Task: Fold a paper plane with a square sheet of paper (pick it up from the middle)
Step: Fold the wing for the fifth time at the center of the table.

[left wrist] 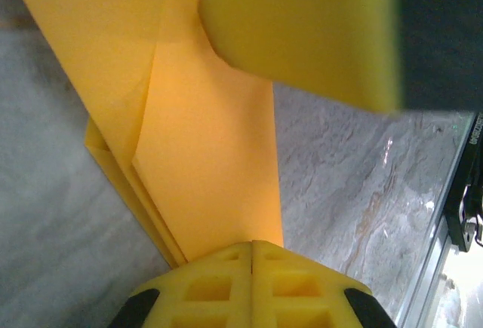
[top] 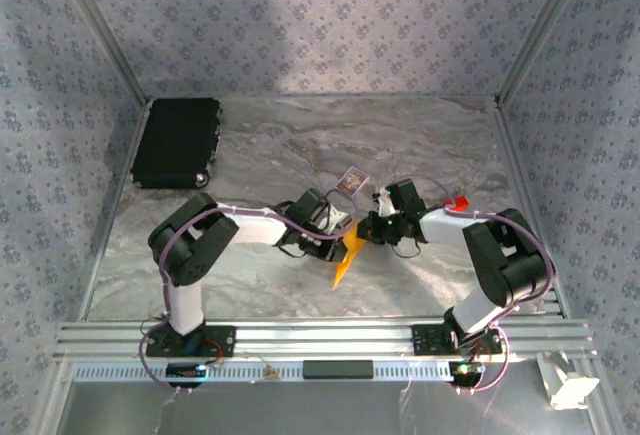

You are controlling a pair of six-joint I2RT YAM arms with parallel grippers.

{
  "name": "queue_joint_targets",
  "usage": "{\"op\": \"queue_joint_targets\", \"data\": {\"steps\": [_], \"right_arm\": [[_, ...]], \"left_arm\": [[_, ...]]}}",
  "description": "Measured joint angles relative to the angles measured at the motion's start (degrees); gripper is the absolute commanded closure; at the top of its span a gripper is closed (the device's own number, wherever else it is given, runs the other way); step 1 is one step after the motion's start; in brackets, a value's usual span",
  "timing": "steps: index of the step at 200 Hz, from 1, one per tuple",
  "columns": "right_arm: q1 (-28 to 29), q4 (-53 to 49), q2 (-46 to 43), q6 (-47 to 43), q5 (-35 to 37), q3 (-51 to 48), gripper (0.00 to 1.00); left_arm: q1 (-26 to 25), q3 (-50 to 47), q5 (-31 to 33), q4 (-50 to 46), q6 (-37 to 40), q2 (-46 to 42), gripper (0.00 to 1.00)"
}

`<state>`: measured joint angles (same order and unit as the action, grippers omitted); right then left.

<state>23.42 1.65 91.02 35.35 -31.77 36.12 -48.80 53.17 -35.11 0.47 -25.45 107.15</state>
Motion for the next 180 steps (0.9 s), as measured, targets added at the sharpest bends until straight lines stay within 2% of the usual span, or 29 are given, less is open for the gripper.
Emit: {"op": "queue_joint_targets", "data": {"steps": [64,105,180], "right_arm": [[0.4,4.5,0.7,4.3,1.1,-2.1,0.96],[0.6,5.3,0.6,5.7,1.9,-2.3,0.96],[0.7,5.5,0.4,5.8,2.0,-2.3,0.94]], "left_arm": [[-1.5,1.1,2.6,-11.0,-2.7,-6.2,1.00],[-2.3,2.0,1.8,-9.9,-6.3,-6.5,1.00],[-3.7,-6.6,0.6,-3.3,-13.0,-6.1,1.00]]}}
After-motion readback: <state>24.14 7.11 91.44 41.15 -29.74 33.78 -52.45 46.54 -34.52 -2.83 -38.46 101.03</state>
